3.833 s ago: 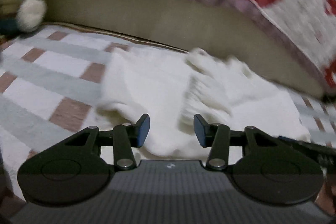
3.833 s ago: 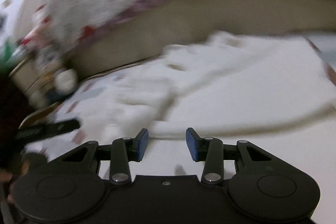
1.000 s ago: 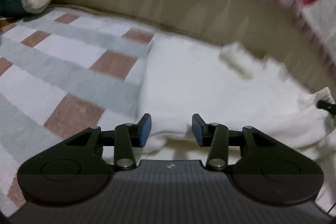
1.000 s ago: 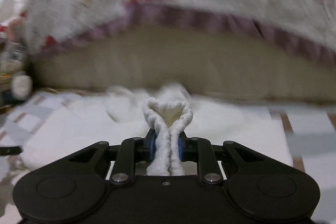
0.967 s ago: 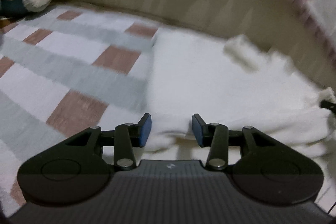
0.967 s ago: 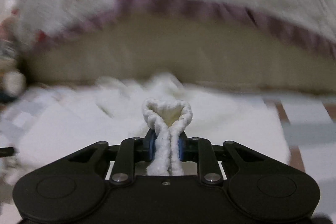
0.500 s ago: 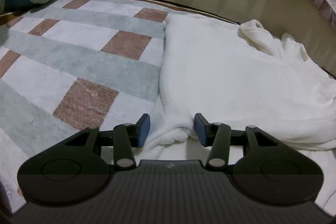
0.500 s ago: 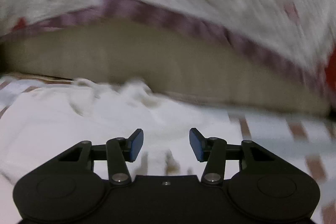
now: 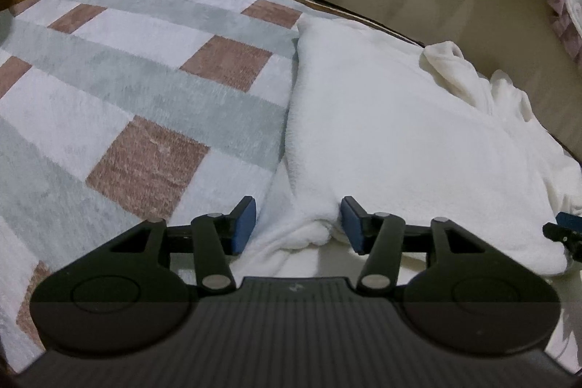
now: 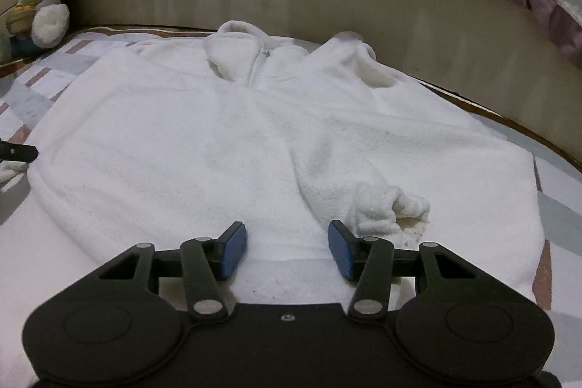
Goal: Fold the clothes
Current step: 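Open both grippers over the folded jacket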
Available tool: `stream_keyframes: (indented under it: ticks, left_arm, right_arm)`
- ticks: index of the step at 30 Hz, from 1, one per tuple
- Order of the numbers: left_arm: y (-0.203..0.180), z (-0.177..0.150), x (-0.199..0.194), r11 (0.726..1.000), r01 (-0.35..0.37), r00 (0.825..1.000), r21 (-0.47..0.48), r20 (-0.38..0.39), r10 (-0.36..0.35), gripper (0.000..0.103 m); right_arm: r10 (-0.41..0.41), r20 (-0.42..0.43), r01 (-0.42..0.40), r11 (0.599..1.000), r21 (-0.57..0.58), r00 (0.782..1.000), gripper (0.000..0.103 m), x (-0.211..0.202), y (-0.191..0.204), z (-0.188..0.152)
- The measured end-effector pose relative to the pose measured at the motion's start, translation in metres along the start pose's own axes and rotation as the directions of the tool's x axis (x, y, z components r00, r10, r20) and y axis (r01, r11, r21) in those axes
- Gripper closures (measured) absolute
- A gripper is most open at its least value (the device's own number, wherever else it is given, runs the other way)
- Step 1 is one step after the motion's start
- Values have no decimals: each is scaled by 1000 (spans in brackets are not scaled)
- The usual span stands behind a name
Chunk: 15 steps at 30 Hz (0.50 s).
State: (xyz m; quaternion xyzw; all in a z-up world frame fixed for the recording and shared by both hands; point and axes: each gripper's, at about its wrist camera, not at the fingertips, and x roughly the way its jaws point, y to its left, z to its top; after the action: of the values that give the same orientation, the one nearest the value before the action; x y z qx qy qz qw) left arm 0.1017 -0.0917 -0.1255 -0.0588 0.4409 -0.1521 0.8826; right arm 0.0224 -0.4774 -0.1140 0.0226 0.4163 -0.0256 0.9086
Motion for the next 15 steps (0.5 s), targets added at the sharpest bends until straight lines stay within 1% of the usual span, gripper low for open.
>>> stream_keyframes:
  ticks: [4, 6, 8, 10, 11, 13, 14, 15]
  left_arm:
    - [2, 2, 1, 1000, 5, 1000, -7, -4, -5, 51]
    - [0, 2, 2, 1000, -1, 1000, 0, 0, 1, 48]
    - [-9, -1, 5, 998, -30, 999, 61, 27, 29, 46]
    - [-13, -1, 2, 997, -53, 998, 57, 17, 53, 46]
    - [-14, -1, -1, 997, -61, 998, 49, 10, 60, 46]
    - [-4, -1, -19, 1000, -14, 1000, -25, -19, 14, 47]
    - [1, -2, -29, 998, 11, 999, -55, -34, -13, 47]
    - [6, -6, -42, 998, 16, 998, -63, -52, -20, 46]
  right_arm:
    - [16, 9, -16, 1000, 7, 1000, 47, 0, -3, -1]
    - [29, 18, -29, 999, 14, 999, 46, 1, -4, -2]
    - [40, 31, -41, 999, 16, 999, 45, 0, -5, -5]
    - [45, 53, -46, 999, 22, 998, 44, -1, -3, -11]
    - [47, 62, -48, 999, 20, 997, 44, -3, -3, -13]
    - [45, 63, -46, 999, 12, 997, 44, -6, -3, -16]
    - [26, 41, -25, 1000, -9, 999, 44, -13, -1, -16]
    - [-2, 29, 3, 999, -43, 1000, 44, -24, 5, -18]
